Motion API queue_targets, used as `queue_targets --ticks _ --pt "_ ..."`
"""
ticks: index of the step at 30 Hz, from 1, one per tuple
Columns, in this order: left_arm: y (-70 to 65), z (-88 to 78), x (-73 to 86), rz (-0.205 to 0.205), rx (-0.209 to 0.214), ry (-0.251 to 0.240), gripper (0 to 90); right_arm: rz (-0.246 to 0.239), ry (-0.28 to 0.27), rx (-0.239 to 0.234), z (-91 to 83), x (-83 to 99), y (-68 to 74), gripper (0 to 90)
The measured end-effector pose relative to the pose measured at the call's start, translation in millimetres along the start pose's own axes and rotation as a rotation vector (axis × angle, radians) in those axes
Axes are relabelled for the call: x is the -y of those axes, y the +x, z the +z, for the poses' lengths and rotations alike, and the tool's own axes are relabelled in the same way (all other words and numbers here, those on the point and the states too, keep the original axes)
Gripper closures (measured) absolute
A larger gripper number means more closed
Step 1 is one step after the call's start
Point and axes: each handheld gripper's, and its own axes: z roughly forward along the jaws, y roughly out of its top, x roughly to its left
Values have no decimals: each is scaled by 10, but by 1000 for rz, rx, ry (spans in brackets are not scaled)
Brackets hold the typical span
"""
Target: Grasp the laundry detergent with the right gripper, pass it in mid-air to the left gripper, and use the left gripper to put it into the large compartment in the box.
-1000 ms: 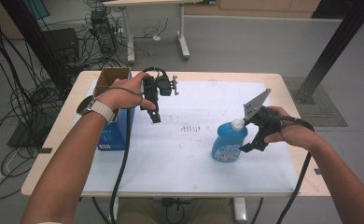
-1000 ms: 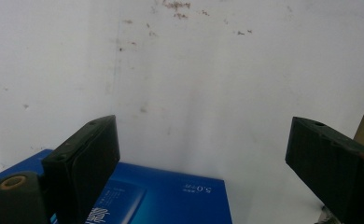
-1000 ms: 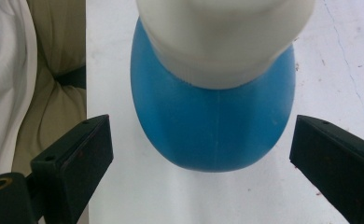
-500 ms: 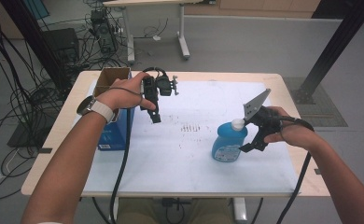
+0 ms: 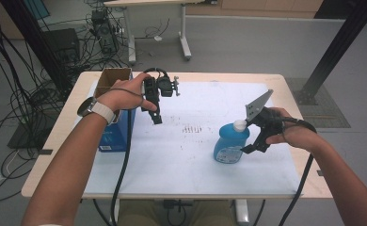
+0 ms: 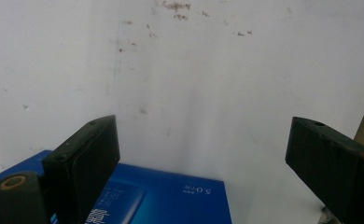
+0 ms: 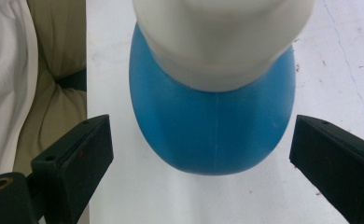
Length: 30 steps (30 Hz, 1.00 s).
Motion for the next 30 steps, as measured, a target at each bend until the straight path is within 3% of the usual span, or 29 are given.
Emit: queue_targets --ticks 30 --pt "-6 41 19 -5 8 -3 104 -9 -15 8 55 8 10 76"
